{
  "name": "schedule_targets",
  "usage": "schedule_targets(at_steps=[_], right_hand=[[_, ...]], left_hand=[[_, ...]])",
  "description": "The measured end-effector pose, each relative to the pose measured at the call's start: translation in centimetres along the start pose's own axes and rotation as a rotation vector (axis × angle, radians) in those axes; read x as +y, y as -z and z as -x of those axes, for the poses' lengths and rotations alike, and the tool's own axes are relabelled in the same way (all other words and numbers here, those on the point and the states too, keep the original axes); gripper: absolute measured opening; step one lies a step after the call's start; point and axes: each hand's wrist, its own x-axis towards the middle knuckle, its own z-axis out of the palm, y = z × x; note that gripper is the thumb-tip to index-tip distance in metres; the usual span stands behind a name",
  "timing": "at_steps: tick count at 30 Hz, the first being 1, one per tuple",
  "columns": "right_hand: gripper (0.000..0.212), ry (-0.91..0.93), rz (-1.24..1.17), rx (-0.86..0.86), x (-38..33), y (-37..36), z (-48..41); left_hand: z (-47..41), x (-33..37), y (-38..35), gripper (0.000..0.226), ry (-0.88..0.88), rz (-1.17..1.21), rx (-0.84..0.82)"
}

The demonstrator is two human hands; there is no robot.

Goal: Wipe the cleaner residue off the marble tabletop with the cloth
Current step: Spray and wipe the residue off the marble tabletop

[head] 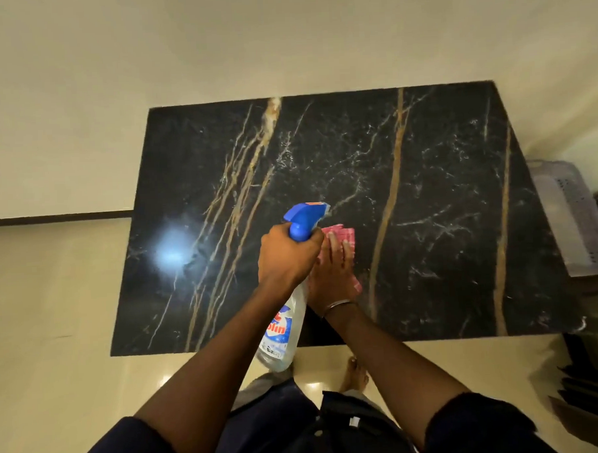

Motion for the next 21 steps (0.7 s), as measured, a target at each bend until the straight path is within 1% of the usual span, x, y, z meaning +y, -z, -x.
schedule_targets(at_steps=[3, 5, 7, 10, 13, 15, 17, 19, 21], right_hand=[[0.057, 0.077, 0.042, -0.026, -4.5, -0.2, -4.4], [0.062, 0.11, 0.09, -0.05, -6.4, -0.6, -7.8], [0.069, 0.132, 0.107, -0.075, -7.6, -1.0, -11.0], [0.065, 0.127, 0.155, -0.122, -8.7, -1.1, -15.9], [0.055, 0.059, 0.156, -0.072, -8.2, -0.4, -19.9], [0.058, 0.052, 0.149, -0.037, -7.1, 0.0, -21.9], [0.056, 0.053, 0.116, 0.02, -5.4, 0.5, -23.3], [0.055, 0.013, 0.07, 0.066, -3.1, 1.0, -24.1], [0.057, -0.054, 0.071, 0.068, -0.3, 1.4, -24.2]], left_hand=[[-3.5, -1.0, 3.4, 0.022, 0.012, -0.012, 0.033], [-6.2, -1.4, 5.5, 0.023, 0.015, -0.04, 0.052], [-8.6, -1.5, 7.3, 0.025, 0.013, -0.051, 0.064], [-12.0, -1.2, 9.2, 0.023, 0.006, -0.072, 0.063], [-14.6, -0.8, 9.9, 0.028, 0.005, -0.061, 0.043], [-16.1, -0.4, 9.9, 0.03, 0.001, -0.061, 0.038], [-17.2, 0.1, 9.5, 0.028, -0.003, -0.053, 0.013], [-17.9, 0.6, 8.9, 0.025, -0.018, -0.045, -0.02], [-18.1, 1.2, 8.1, 0.022, -0.036, -0.038, -0.05]])
